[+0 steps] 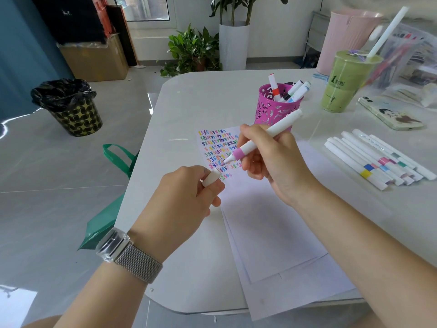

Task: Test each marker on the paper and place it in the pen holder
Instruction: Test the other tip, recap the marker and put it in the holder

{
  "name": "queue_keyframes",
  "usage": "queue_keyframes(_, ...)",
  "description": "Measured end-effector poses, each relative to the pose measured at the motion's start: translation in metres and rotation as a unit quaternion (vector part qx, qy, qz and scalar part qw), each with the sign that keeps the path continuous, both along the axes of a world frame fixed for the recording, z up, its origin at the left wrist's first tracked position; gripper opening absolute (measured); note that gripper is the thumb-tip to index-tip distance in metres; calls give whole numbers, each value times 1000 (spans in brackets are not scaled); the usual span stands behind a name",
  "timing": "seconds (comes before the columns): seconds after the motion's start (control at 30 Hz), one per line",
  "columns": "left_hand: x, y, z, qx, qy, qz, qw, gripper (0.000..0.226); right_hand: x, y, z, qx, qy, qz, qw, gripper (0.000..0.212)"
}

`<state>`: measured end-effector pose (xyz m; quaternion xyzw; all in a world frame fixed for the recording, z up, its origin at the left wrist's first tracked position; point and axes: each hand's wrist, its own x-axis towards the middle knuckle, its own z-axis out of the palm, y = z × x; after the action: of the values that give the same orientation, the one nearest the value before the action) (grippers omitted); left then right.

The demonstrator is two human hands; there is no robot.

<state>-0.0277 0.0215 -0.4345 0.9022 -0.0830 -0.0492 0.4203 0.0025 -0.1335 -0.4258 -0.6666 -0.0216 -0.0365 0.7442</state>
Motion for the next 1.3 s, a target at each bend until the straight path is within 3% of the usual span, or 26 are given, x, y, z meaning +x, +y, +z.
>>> queue_keyframes(0.57,-2,-6,0,-31,5,-27,999,6,-4,2,-5,-111,-4,40,993,40)
queue_keyframes(0.73,-2,-8,-6,-8,67,-40,997,19,-8,2,-9,-242,-70,52,966,38)
queue_keyframes(0.9,1,0,-9,97,19,-54,994,18,-13,8,-21,-368,-96,65,922,36)
queue_keyframes(1.07,9,15,-8,148,-9,-18,989,14,-14,12,-26,-367,-126,34,921,40)
queue_keyframes(1.3,9,24,-4,172,-64,42,982,10,-13,16,-29,-340,-84,39,936,41)
